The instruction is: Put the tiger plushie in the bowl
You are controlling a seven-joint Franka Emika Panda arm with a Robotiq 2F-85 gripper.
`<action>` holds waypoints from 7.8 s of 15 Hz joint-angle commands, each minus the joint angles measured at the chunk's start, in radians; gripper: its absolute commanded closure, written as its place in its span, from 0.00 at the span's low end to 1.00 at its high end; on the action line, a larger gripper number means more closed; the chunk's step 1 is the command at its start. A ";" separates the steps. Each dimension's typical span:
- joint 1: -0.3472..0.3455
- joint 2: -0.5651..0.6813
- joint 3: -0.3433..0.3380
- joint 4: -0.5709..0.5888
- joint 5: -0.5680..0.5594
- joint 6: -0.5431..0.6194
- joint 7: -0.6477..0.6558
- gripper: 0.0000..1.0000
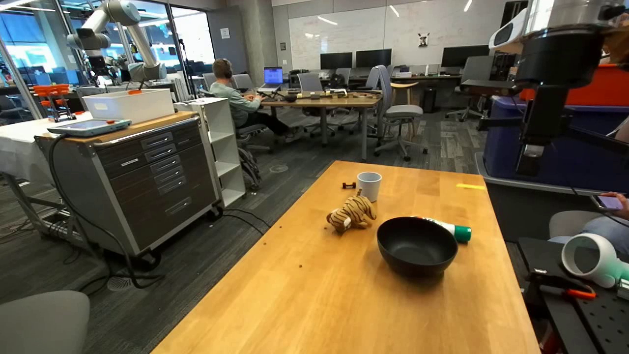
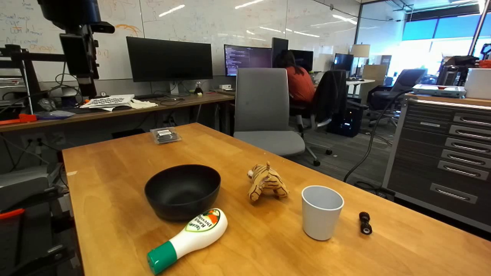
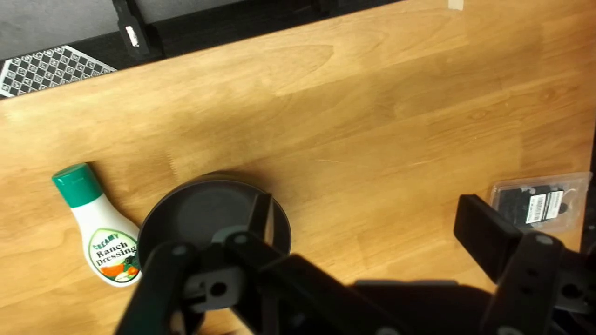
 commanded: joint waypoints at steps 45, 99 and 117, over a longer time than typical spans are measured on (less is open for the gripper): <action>-0.120 1.251 -0.073 0.885 -0.137 0.434 0.436 0.00; -0.137 0.810 0.007 0.386 -0.020 0.269 -0.243 0.89; -0.139 0.831 0.015 0.413 -0.027 0.294 -0.208 0.00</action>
